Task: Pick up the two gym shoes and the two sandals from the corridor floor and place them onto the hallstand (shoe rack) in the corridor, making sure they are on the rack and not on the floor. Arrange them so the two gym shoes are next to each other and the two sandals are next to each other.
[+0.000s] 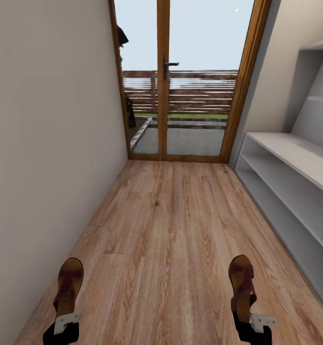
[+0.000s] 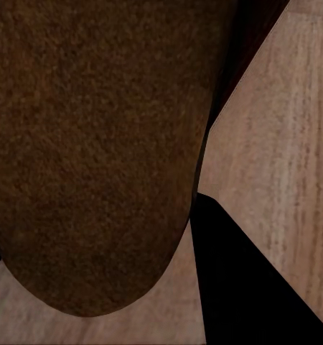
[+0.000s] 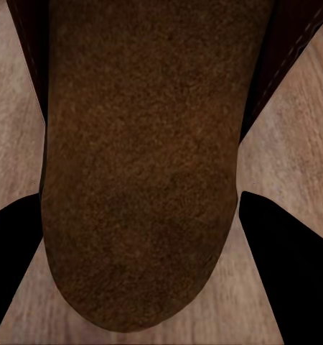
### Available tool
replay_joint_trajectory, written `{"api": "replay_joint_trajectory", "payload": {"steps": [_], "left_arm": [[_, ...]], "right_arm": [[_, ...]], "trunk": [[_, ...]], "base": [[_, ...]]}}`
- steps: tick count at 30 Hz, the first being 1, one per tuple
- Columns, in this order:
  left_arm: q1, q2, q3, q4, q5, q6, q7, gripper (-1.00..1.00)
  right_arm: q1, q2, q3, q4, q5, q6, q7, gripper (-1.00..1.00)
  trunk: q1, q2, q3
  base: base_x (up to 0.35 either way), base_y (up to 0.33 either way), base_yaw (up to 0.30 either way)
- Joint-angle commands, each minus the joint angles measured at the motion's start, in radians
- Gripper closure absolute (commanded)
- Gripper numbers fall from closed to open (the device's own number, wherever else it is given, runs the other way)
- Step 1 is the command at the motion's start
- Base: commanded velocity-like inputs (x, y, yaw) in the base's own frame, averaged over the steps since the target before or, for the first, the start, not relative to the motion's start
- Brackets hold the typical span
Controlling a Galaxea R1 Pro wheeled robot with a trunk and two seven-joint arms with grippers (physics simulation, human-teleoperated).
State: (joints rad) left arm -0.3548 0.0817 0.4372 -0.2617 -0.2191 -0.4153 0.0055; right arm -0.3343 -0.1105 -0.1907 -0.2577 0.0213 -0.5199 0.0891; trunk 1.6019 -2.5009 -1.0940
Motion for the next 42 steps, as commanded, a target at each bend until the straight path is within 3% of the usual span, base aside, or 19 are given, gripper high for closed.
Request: {"api": "replay_joint_trajectory", "payload": {"steps": [1, 42], "left_arm": [[-0.001, 0.000, 0.008, 0.001, -0.014, -0.004, 0.001, 1.00], [0.000, -0.001, 0.008, 0.003, -0.014, -0.004, 0.001, 1.00]], "right_arm": [[-0.001, 0.000, -0.009, 0.001, 0.002, -0.003, 0.010, 1.00], [-0.001, -0.002, -0.009, 0.000, 0.002, -0.003, 0.010, 1.00]], "trunk": [[0.000, 0.000, -0.001], [0.000, 0.000, -0.001]], "base": [[0.340, 0.000, 0.000], [0.340, 0.000, 0.000]]}}
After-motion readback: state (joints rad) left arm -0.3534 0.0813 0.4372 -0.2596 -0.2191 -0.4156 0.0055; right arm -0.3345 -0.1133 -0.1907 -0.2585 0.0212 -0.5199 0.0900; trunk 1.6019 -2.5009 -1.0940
